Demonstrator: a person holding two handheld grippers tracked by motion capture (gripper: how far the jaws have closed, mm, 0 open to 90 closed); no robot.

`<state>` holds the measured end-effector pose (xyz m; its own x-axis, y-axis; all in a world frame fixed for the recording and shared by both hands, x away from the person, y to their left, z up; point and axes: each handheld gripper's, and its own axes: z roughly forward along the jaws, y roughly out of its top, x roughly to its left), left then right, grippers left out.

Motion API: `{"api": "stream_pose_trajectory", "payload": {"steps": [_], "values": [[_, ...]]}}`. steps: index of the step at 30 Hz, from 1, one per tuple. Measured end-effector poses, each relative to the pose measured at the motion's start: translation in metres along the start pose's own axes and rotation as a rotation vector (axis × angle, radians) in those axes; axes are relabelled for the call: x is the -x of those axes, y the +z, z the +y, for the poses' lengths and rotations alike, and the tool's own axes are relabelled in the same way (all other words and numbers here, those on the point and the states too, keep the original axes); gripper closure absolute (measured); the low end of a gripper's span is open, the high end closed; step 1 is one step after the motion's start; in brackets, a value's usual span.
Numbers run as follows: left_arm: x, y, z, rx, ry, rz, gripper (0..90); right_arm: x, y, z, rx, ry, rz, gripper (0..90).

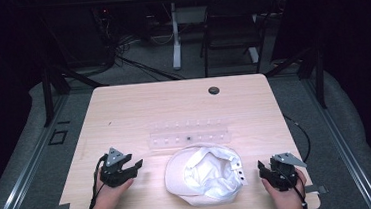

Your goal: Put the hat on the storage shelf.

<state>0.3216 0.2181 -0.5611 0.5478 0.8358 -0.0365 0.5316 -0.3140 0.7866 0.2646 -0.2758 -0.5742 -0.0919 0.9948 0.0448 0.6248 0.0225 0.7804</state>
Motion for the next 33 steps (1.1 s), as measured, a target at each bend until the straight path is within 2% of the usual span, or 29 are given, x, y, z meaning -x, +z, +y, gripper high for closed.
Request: {"api": "stream_pose_trajectory", "payload": {"steps": [4,9,14,17,18,20,24,25,29,33], "values": [[0.003,0.001,0.000,-0.004,0.005,0.000,51.4,-0.002,-0.002,0.000,-0.004,-0.015,-0.008,49.3],[0.004,0.001,0.001,-0.015,0.006,-0.002,51.4,-0.003,-0.003,0.000,-0.010,-0.008,-0.031,47.9],[0.004,0.002,0.000,-0.019,-0.002,-0.004,51.4,-0.004,-0.007,0.000,-0.019,-0.007,-0.020,50.2],[0.005,0.001,0.000,-0.018,-0.006,-0.003,51.4,-0.006,-0.006,0.001,-0.045,-0.005,-0.006,49.1],[0.005,0.001,0.000,-0.020,-0.008,-0.003,51.4,-0.007,-0.005,0.004,-0.078,-0.008,0.001,48.4],[0.004,0.000,0.000,-0.016,-0.011,-0.005,51.4,-0.007,-0.005,0.005,-0.087,-0.010,0.002,48.4],[0.004,0.001,0.000,-0.012,-0.013,0.000,51.3,-0.009,-0.002,0.011,-0.151,-0.016,0.020,48.3],[0.004,0.001,-0.001,-0.012,-0.014,0.000,51.3,-0.009,-0.002,0.011,-0.151,-0.016,0.020,48.3],[0.005,0.002,-0.001,-0.015,-0.034,-0.013,52.1,-0.010,-0.003,0.017,-0.217,-0.029,0.043,49.4],[0.006,0.003,-0.001,-0.016,-0.028,-0.016,52.1,-0.009,-0.005,0.025,-0.244,-0.029,0.055,49.2]]}}
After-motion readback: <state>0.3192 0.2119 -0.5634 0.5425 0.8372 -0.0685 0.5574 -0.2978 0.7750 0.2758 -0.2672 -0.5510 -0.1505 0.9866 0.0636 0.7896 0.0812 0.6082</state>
